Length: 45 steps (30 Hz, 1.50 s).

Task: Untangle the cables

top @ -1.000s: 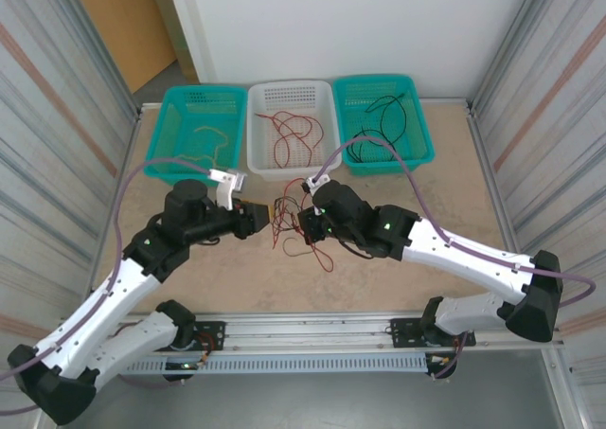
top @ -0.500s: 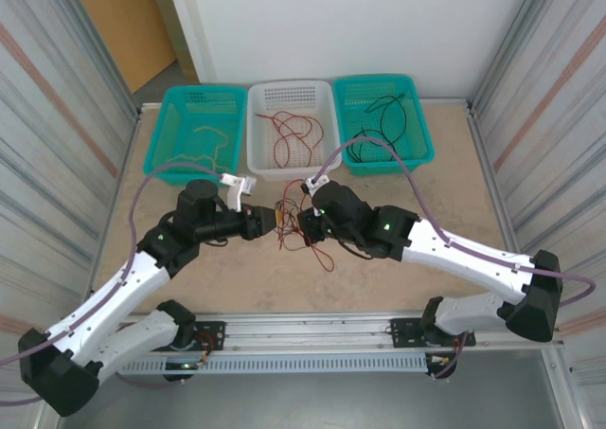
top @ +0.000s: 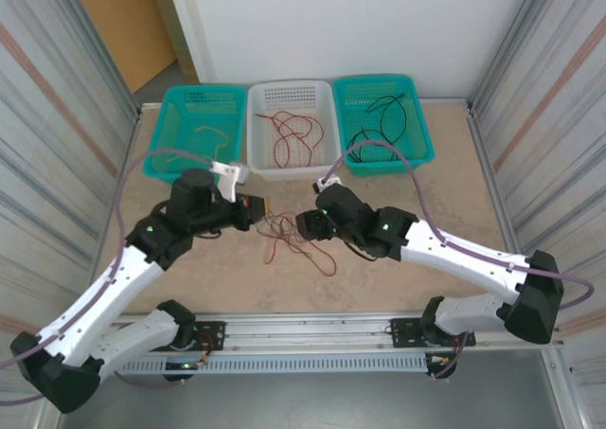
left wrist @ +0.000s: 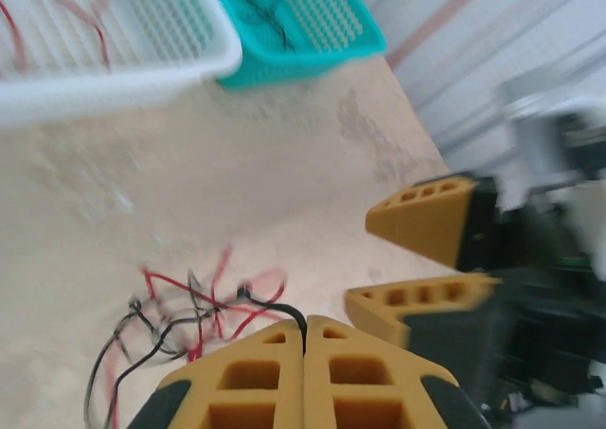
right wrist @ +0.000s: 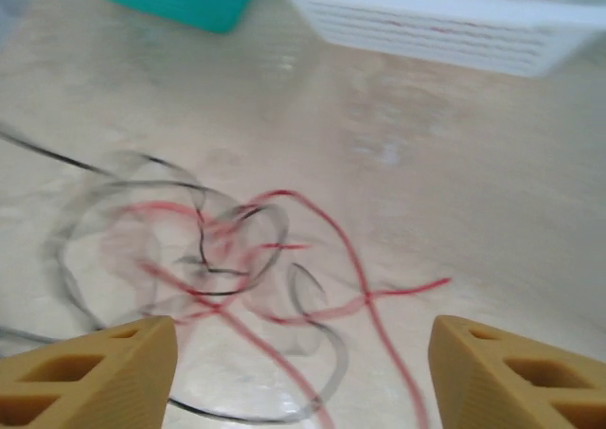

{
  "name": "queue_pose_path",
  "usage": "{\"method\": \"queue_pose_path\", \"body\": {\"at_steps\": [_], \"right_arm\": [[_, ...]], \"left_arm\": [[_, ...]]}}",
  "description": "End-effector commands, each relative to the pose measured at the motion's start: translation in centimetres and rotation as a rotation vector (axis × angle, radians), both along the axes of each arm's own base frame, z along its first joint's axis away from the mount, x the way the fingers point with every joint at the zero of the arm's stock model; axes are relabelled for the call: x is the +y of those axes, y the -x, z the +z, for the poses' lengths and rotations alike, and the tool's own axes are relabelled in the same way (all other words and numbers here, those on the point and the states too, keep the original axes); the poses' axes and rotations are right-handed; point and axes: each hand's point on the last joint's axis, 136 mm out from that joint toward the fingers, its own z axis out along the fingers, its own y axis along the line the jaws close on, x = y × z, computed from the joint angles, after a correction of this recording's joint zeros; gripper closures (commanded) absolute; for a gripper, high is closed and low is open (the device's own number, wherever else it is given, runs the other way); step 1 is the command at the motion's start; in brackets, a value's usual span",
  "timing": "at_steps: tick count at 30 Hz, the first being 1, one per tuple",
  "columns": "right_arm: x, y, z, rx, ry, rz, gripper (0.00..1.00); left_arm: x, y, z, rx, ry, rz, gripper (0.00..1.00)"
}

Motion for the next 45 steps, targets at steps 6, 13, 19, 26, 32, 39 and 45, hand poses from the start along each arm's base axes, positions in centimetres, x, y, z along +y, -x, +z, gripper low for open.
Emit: {"method": "queue_pose_path", "body": {"at_steps": [6, 13, 19, 26, 32, 39, 45], "right_arm": [[-3.5, 0.7, 1.0, -0.002, -0.088, -0.054, 0.21], [3.0, 2.0, 6.8, -0.065, -0.248, 0.172, 0.09], [7.0, -0.4, 6.3, -0.063, -0.308, 0.157, 0.06], [7.0, -2.2, -2.7, 0.079, -0.181, 0.06, 0.08], [1.6, -2.7, -12.2, 0.239, -0.07, -0.114, 0.12], [-1.0, -3.0, -12.4, 0.249, -0.035, -0.157, 0.16], [0.0, -1.3, -3.2, 0.044, -0.098, -0.069, 0.2]], "left_arm": [[1.1, 1.5, 6.2, -0.239, -0.171, -0.114, 1.0], [-1.9, 2.6, 11.8, -0.301, -0.044, -0.245, 1.0], [-3.4, 3.2, 15.4, -0.333, 0.027, -0.29, 1.0], [-2.1, 2.5, 19.9, -0.429, 0.039, -0.205, 1.0], [0.6, 1.9, 23.9, -0.526, 0.005, -0.063, 1.0], [1.3, 2.2, 24.4, -0.533, 0.002, -0.048, 1.0], [0.1, 2.1, 23.1, -0.496, 0.003, -0.102, 1.0]]}}
